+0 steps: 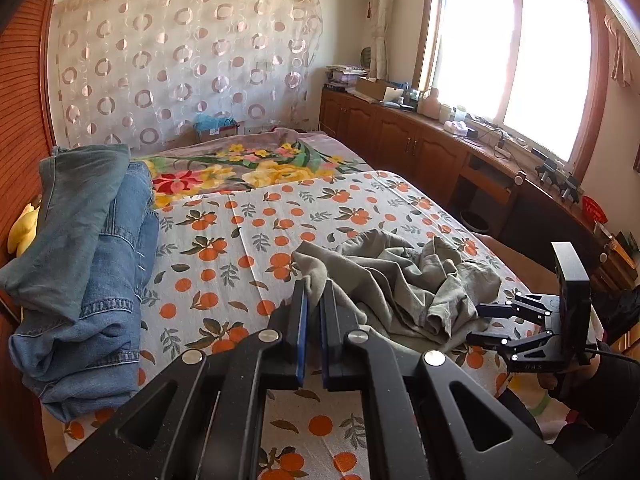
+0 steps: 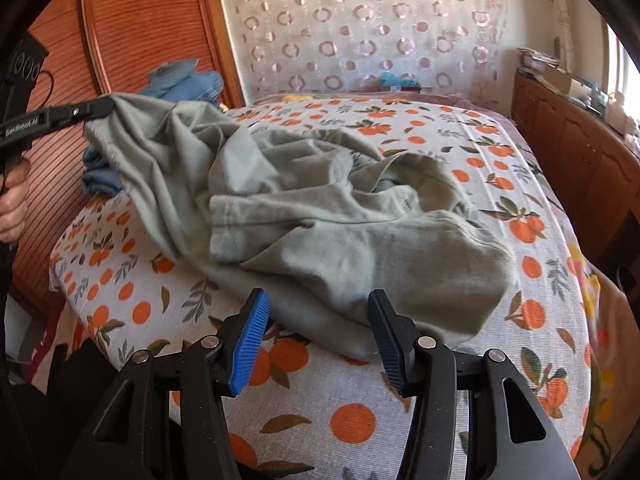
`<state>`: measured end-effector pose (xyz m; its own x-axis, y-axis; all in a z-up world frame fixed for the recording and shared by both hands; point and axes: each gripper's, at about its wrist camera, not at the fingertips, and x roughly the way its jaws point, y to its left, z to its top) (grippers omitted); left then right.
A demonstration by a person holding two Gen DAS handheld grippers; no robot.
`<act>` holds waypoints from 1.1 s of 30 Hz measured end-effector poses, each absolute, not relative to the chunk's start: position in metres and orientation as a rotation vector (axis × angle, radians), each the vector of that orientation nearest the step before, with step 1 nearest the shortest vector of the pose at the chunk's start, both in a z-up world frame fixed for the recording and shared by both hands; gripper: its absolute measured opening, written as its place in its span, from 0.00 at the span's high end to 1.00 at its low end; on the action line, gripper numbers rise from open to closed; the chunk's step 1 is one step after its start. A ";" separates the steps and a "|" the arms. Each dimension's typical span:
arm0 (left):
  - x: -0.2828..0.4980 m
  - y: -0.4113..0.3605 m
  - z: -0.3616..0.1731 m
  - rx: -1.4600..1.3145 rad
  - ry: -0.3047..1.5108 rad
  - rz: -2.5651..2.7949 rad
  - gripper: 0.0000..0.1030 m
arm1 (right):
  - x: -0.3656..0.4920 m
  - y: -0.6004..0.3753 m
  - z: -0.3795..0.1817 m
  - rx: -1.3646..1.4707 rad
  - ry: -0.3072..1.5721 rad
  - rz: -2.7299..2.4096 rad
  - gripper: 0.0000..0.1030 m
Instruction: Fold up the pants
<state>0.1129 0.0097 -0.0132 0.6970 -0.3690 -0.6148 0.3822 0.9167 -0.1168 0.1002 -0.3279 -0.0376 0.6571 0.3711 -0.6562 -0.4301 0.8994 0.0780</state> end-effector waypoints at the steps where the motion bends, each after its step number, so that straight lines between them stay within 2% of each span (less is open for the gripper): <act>1: 0.113 0.010 -0.014 0.017 0.682 -0.419 0.94 | 0.101 -0.325 -0.039 -0.111 0.720 0.451 0.45; 5: 0.111 0.013 -0.013 0.000 0.676 -0.418 0.94 | 0.097 -0.313 -0.036 -0.191 0.715 0.437 0.46; 7: 0.106 0.014 -0.007 -0.006 0.662 -0.426 0.94 | 0.090 -0.310 -0.033 -0.246 0.707 0.396 0.71; 8: 0.103 0.014 -0.004 -0.008 0.653 -0.433 0.94 | 0.092 -0.311 -0.033 -0.243 0.716 0.411 0.79; 9: 0.100 0.012 0.000 -0.008 0.647 -0.441 0.94 | 0.093 -0.312 -0.031 -0.236 0.724 0.427 0.95; 13: 0.087 0.005 0.020 0.023 0.614 -0.470 0.94 | 0.097 -0.329 -0.008 -0.219 0.721 0.462 0.96; 20: 0.060 0.010 0.069 -0.006 0.498 -0.524 0.94 | 0.076 -0.364 0.087 -0.188 0.546 0.502 0.96; 23: 0.064 0.014 0.077 0.002 0.478 -0.497 0.94 | 0.082 -0.375 0.107 -0.192 0.513 0.494 0.96; 26: 0.084 0.018 0.065 -0.010 0.515 -0.475 0.94 | 0.103 -0.378 0.102 -0.174 0.520 0.467 0.96; 31: 0.126 0.015 0.007 0.011 0.660 -0.411 0.94 | 0.153 -0.353 0.054 -0.113 0.619 0.414 0.95; 33: 0.135 0.017 -0.016 0.011 0.715 -0.388 0.94 | 0.165 -0.344 0.036 -0.097 0.655 0.378 0.88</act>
<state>0.1347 0.0170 -0.0159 0.6869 -0.3424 -0.6410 0.3499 0.9289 -0.1213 0.1649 -0.3436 0.0363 0.7277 0.3122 -0.6107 -0.3728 0.9274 0.0298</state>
